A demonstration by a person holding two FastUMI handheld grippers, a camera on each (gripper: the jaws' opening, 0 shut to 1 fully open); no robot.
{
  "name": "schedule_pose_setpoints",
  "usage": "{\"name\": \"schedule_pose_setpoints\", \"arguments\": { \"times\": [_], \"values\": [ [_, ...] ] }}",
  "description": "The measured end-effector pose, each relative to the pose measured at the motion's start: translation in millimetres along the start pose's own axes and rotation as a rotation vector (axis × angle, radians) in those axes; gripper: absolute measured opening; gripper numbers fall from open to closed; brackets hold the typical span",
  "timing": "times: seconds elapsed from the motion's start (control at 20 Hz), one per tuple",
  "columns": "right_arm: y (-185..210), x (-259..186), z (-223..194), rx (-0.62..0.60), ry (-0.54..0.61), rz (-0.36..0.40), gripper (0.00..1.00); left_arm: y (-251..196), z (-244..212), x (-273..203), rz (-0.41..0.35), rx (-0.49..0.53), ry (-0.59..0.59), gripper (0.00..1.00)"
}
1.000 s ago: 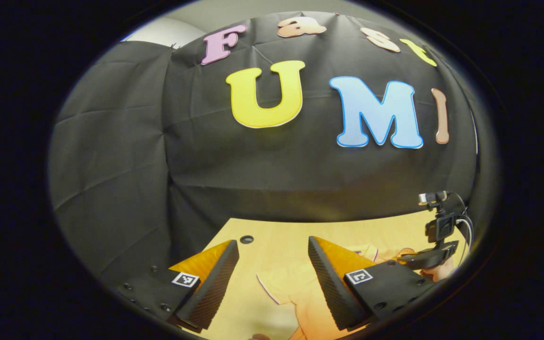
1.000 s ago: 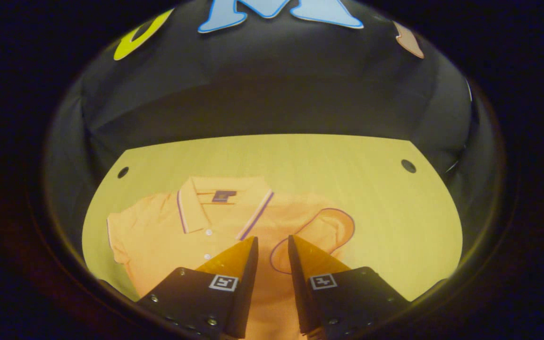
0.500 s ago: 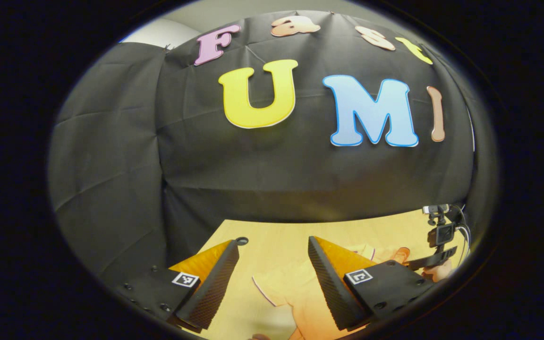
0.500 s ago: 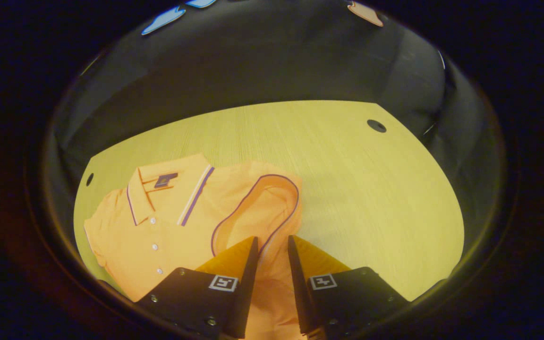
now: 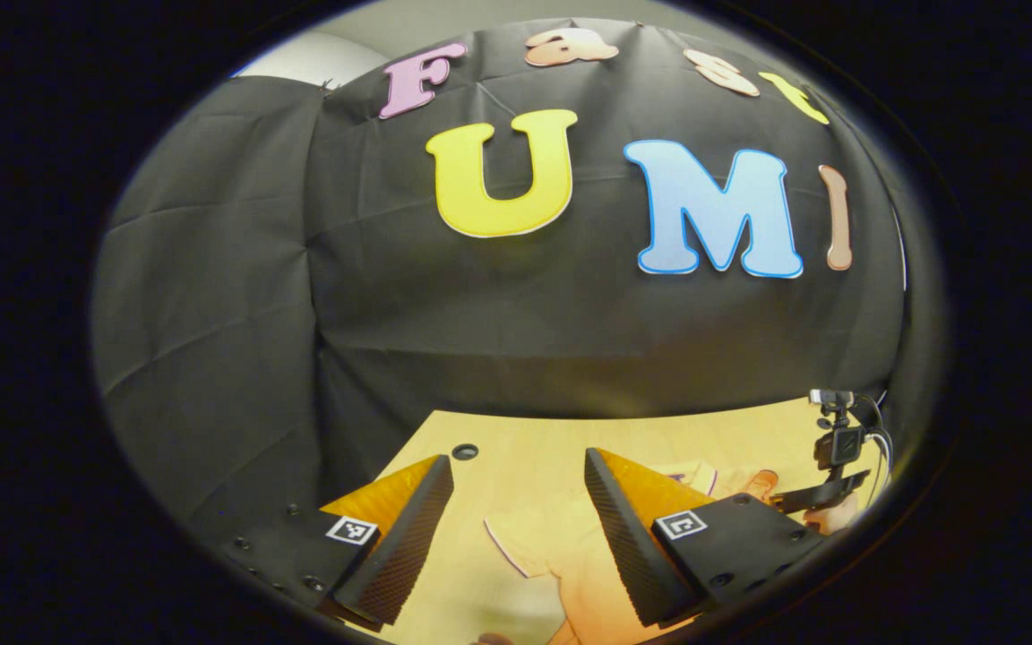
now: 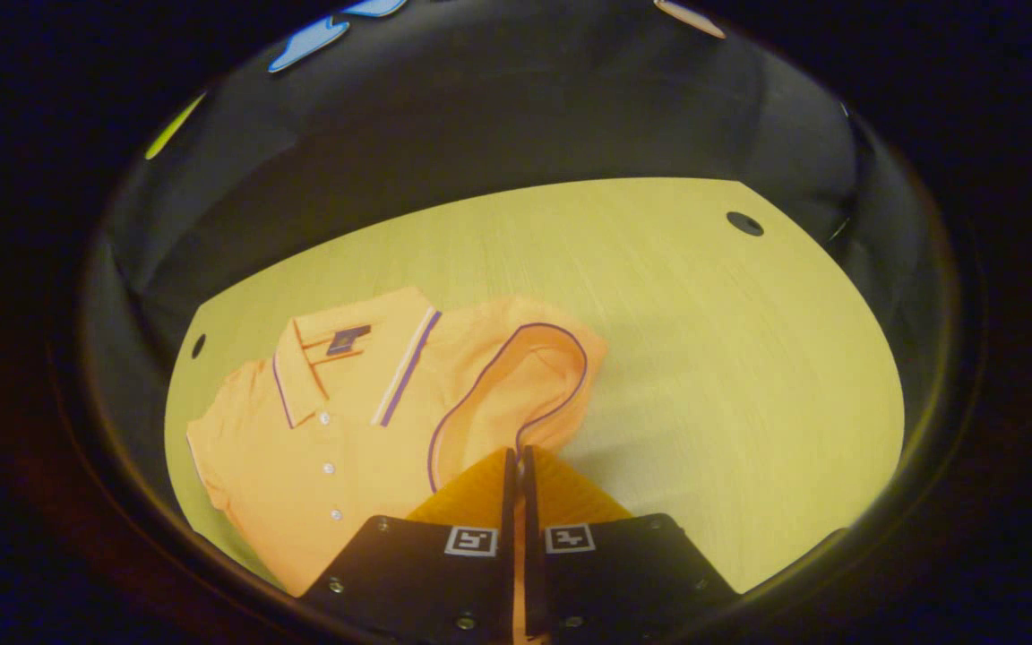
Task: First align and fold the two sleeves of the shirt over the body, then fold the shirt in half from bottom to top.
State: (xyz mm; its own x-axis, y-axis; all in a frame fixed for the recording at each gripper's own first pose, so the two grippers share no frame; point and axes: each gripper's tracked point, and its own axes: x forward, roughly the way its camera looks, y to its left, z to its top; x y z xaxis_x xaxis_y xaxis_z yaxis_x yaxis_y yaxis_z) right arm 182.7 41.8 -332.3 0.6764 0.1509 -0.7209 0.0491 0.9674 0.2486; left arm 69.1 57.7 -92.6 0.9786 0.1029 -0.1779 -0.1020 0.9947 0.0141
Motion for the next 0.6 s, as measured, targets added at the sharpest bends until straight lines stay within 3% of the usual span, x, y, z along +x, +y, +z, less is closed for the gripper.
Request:
{"name": "schedule_pose_setpoints", "arguments": {
  "times": [0.3,0.45,0.5,0.55,0.6],
  "values": [
    [68.2,-13.7,-18.6,-0.089,0.025,0.158,0.05,3.9,-11.2,8.9,-0.002,-0.002,0.009,0.96],
    [81.3,-4.7,-44.5,-0.186,0.094,0.154,0.10,7.1,-23.5,14.5,-0.008,-0.001,0.020,0.97],
    [85.4,-3.8,-53.3,-0.199,0.120,0.158,0.05,7.8,-27.7,15.8,-0.012,-0.008,0.024,0.96],
    [87.9,-1.4,-49.2,-0.205,0.093,0.148,0.23,8.7,-30.8,18.0,-0.014,-0.014,0.031,0.96],
    [86.4,-0.3,-47.7,-0.204,0.097,0.141,0.25,10.9,-35.7,20.1,-0.013,-0.018,0.036,0.97]
  ]
}}
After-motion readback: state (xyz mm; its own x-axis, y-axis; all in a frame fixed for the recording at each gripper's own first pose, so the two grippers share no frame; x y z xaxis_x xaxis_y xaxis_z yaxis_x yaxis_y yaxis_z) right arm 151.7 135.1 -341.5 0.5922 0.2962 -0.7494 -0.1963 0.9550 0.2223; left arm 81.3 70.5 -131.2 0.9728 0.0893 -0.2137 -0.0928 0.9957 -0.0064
